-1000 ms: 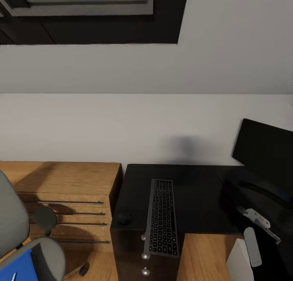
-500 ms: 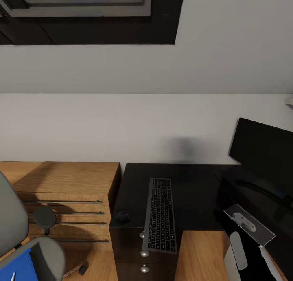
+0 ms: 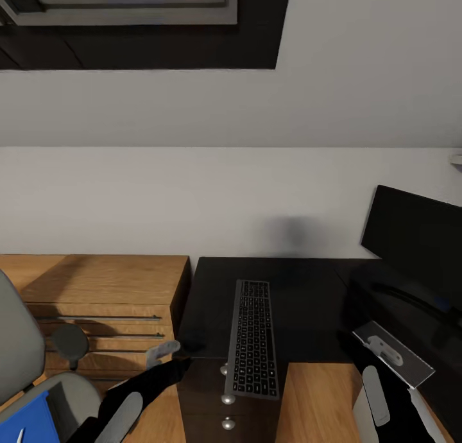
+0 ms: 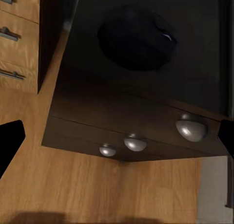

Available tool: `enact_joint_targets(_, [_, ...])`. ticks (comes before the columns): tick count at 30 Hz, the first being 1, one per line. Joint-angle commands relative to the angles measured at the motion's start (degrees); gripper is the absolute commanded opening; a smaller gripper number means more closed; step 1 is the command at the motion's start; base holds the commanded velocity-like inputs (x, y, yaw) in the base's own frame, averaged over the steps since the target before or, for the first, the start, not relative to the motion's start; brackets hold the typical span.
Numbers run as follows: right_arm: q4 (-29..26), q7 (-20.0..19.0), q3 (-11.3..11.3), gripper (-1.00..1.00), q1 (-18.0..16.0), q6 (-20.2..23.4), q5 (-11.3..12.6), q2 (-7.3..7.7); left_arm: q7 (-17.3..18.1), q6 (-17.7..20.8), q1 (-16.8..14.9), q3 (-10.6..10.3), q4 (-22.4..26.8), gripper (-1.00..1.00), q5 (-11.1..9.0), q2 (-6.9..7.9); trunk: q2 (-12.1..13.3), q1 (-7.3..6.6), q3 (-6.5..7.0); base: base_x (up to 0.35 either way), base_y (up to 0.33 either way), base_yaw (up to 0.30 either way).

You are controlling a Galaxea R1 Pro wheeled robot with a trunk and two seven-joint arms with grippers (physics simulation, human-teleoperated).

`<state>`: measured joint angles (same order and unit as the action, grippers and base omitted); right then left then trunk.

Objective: In the bedroom, organize the workspace by keeping the computer under the desk, ensuring the monitor is on the desk, placing the keyboard on the desk next to the monitor, placing the mouse on the desk next to the keyboard, moving the folder from the swivel chair onto the desk next to the mouse, stacking the notebook on top of the folder with the pen on top of the notebook, and positioning the swivel chair next to the desk.

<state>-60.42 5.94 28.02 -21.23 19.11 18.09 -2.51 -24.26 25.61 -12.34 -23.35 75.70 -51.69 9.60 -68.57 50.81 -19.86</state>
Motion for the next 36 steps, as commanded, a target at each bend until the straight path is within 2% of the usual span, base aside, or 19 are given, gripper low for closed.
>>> enact_joint_targets(1, [-0.1,0.3,0.1,1.0,0.0,0.2,0.6,-0.06,-0.7,0.0,-0.1,-0.1,0.3,1.0,-0.6,0.08,-0.5,0.23,-0.26,0.0,0.0,0.0])
enact_joint_targets(10, [2.4,0.2,0.1,1.0,0.0,-0.9,0.6,0.03,-1.0,-0.3,0.1,-0.3,0.7,1.0,0.2,0.33,-4.1,2.21,-1.88,0.0,0.0,0.0])
enact_joint_targets(16, [3.9,0.2,0.1,1.0,0.0,-4.0,0.6,0.09,-1.4,-1.2,0.6,-4.1,1.4,1.0,1.3,0.37,-6.5,3.53,-2.95,0.0,0.0,0.0])
enact_joint_targets(27, [5.3,0.2,0.0,1.0,0.0,-8.5,0.6,0.02,-3.9,-4.6,0.8,-5.3,1.6,1.0,1.4,0.42,-10.9,5.94,-4.93,0.0,0.0,0.0])
enact_joint_targets(32, [8.1,0.4,-0.1,1.0,0.0,-13.5,0.5,-0.03,-4.2,-4.9,0.8,-5.4,1.6,1.0,1.4,0.42,-12.9,7.04,-5.83,0.0,0.0,0.0])
enact_joint_targets(33, [10.0,0.5,-0.1,1.0,0.0,-16.4,0.6,-0.04,-4.3,-4.9,0.8,-5.4,1.6,1.0,1.4,0.42,-13.3,7.26,-6.0,0.0,0.0,0.0])
enact_joint_targets(35, [11.7,0.5,-0.1,1.0,0.0,-19.6,0.6,-0.04,-4.3,-4.9,0.8,-5.4,1.6,1.0,1.4,0.42,-14.1,7.7,-6.36,0.0,0.0,0.0])
enact_joint_targets(36, [13.3,0.6,-0.1,1.0,0.0,-23.3,0.6,-0.07,-4.3,-4.9,0.8,-5.4,1.6,1.0,1.4,0.42,-14.5,7.92,-6.54,0.0,0.0,0.0])
